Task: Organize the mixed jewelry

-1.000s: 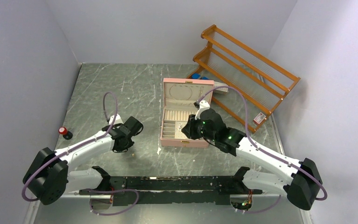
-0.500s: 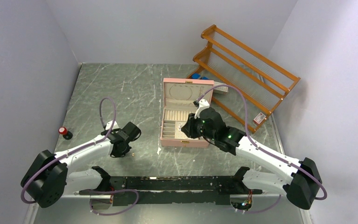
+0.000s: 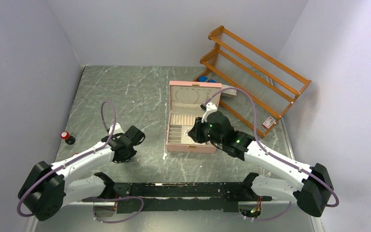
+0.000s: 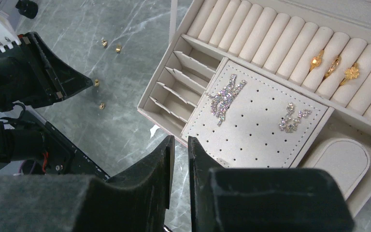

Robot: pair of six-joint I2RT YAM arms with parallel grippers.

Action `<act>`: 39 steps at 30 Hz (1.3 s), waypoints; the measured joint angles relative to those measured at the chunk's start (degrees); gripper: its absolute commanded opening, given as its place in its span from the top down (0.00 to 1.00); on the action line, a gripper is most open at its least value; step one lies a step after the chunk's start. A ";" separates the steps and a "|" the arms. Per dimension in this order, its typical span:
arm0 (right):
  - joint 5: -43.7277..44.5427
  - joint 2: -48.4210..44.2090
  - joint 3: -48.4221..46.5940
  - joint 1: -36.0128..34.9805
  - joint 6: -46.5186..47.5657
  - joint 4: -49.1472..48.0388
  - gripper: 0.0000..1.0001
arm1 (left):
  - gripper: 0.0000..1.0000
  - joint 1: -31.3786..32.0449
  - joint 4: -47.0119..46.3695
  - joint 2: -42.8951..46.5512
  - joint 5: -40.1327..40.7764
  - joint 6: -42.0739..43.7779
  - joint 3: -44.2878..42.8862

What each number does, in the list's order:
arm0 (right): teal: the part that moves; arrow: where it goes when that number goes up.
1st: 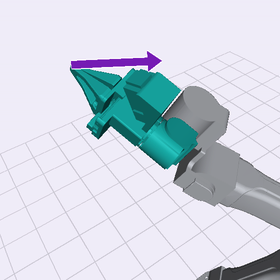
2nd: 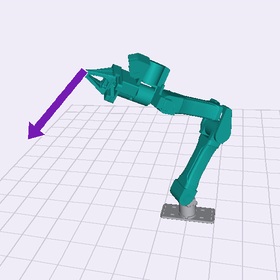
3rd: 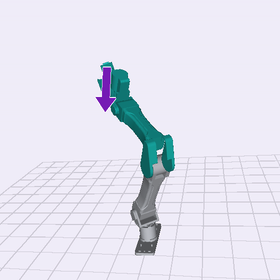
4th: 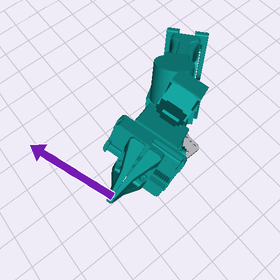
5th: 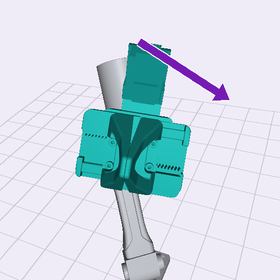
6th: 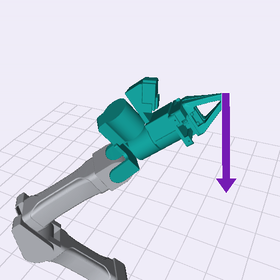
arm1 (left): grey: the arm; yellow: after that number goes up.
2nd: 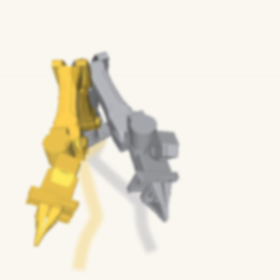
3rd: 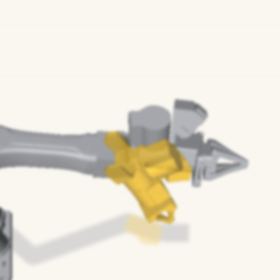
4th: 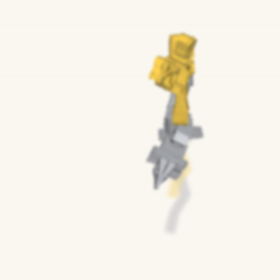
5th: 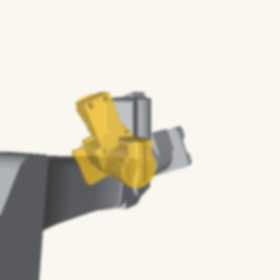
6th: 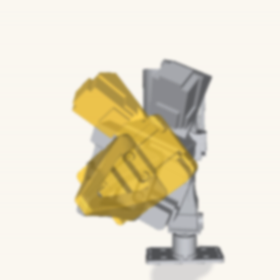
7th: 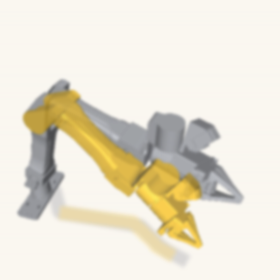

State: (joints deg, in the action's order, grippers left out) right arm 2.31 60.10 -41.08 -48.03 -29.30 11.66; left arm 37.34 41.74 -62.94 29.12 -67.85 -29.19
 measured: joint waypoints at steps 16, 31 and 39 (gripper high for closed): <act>0.02 0.00 0.00 0.00 -0.02 0.04 0.82 | 0.68 0.00 -1.33 -1.03 -0.31 0.63 0.00; 0.00 0.00 0.00 0.00 -0.04 0.55 0.84 | 0.71 0.00 -3.41 -4.57 -0.20 1.36 -1.40; -0.02 0.07 0.00 0.00 -0.07 0.68 0.84 | 0.76 0.00 -3.39 -5.33 0.63 1.46 -2.14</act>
State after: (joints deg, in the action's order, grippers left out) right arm 2.28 60.16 -41.08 -48.03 -29.36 12.34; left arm 37.34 38.35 -68.27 29.76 -66.39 -31.33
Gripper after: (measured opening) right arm 0.159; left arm 0.254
